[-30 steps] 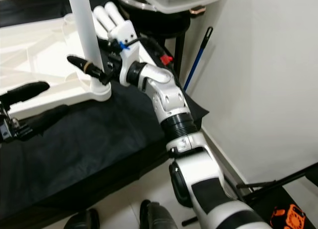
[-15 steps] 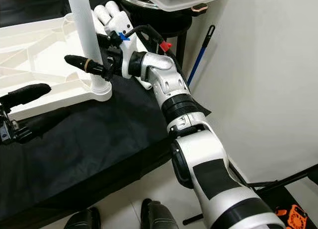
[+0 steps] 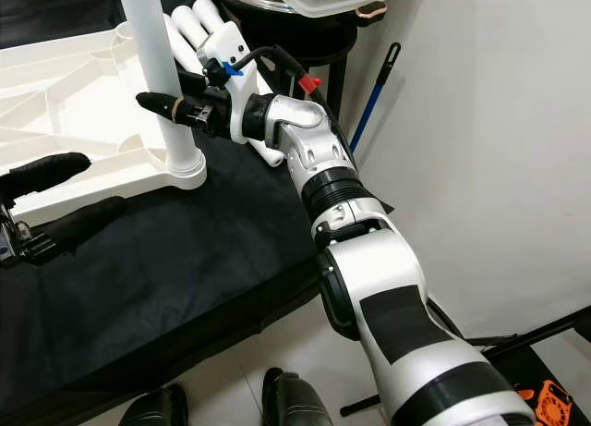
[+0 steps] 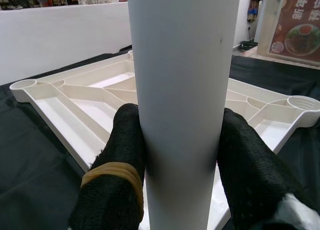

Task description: Building children table

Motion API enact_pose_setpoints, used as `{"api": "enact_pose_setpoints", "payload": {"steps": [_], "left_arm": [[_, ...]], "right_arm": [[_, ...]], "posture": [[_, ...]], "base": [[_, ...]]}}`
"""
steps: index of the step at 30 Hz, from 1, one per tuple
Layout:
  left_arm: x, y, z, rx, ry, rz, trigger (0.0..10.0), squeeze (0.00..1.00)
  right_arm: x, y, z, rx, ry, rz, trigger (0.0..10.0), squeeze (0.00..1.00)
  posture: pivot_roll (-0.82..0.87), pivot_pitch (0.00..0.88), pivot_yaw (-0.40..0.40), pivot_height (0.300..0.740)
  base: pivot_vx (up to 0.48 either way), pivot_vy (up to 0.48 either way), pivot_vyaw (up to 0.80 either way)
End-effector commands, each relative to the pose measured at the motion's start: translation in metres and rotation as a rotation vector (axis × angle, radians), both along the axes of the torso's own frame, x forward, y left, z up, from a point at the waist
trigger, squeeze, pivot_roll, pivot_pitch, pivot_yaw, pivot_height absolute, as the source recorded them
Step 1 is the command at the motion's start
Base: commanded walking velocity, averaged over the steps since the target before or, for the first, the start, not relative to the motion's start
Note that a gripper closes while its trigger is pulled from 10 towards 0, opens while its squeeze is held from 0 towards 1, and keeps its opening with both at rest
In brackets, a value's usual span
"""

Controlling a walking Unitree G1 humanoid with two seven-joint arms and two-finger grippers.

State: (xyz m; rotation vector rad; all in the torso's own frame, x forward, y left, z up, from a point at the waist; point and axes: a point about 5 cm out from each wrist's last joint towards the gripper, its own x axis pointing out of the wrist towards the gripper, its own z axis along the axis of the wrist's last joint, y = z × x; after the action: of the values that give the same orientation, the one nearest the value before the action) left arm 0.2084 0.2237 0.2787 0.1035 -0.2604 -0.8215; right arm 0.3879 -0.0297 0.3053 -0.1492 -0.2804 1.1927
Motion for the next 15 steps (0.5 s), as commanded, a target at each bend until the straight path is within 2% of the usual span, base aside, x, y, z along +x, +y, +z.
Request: {"api": "enact_pose_setpoints", "payload": {"steps": [1, 4, 6, 8, 9, 10, 11, 12, 13, 15], "left_arm": [[-0.002, -0.003, 0.001, 0.020, 0.001, -0.014, 10.0, 0.00], [-0.002, -0.003, 0.001, 0.019, 0.000, -0.013, 10.0, 0.00], [-0.002, -0.003, 0.000, 0.018, -0.001, -0.012, 10.0, 0.00], [-0.002, -0.003, 0.000, 0.016, -0.004, -0.010, 10.0, 0.00], [-0.002, -0.003, 0.000, 0.015, -0.005, -0.009, 10.0, 0.00], [-0.002, -0.003, 0.000, 0.015, -0.005, -0.009, 10.0, 0.00], [-0.002, -0.003, 0.000, 0.012, -0.007, -0.007, 10.0, 0.00], [-0.002, -0.003, -0.001, 0.009, -0.008, -0.005, 10.0, 0.00], [-0.002, -0.003, -0.001, 0.009, -0.008, -0.005, 10.0, 0.00], [-0.001, -0.003, -0.001, 0.006, -0.009, -0.008, 10.0, 0.00]], "right_arm": [[-0.001, 0.001, 0.004, 0.034, -0.035, -0.018, 0.0, 0.00], [0.000, 0.002, 0.003, 0.020, -0.048, -0.044, 0.0, 0.00], [0.000, 0.007, 0.001, -0.028, -0.098, -0.133, 0.0, 0.00], [0.004, 0.009, -0.004, -0.025, -0.130, -0.507, 0.0, 0.00], [0.004, 0.007, -0.007, -0.008, -0.137, -0.652, 0.0, 0.00], [0.004, 0.007, -0.007, -0.008, -0.137, -0.652, 0.0, 0.00], [-0.008, 0.019, -0.014, 0.030, -0.132, -0.676, 0.0, 0.00], [-0.023, 0.035, -0.021, 0.054, -0.130, -0.649, 0.0, 0.00], [-0.023, 0.035, -0.021, 0.054, -0.130, -0.649, 0.0, 0.00], [-0.040, 0.055, -0.029, 0.090, -0.091, -0.575, 0.0, 0.00]], "posture": [[0.09, 0.278, -0.104, 0.740], [0.08, 0.274, -0.107, 0.740], [0.08, 0.269, -0.111, 0.740], [0.07, 0.261, -0.116, 0.740], [0.07, 0.260, -0.119, 0.740], [0.07, 0.260, -0.119, 0.740], [0.07, 0.260, -0.119, 0.740], [0.06, 0.259, -0.109, 0.740], [0.06, 0.259, -0.109, 0.740], [0.06, 0.258, -0.110, 0.740]], "base": [[0.000, 0.000, 0.00], [0.000, 0.000, 0.00], [0.000, 0.000, 0.00], [0.000, 0.000, 0.00], [0.000, 0.000, 0.00], [0.000, 0.000, 0.00], [0.000, 0.000, 0.00], [0.000, 0.000, 0.00], [0.000, 0.000, 0.00], [0.000, 0.000, 0.00]]}}
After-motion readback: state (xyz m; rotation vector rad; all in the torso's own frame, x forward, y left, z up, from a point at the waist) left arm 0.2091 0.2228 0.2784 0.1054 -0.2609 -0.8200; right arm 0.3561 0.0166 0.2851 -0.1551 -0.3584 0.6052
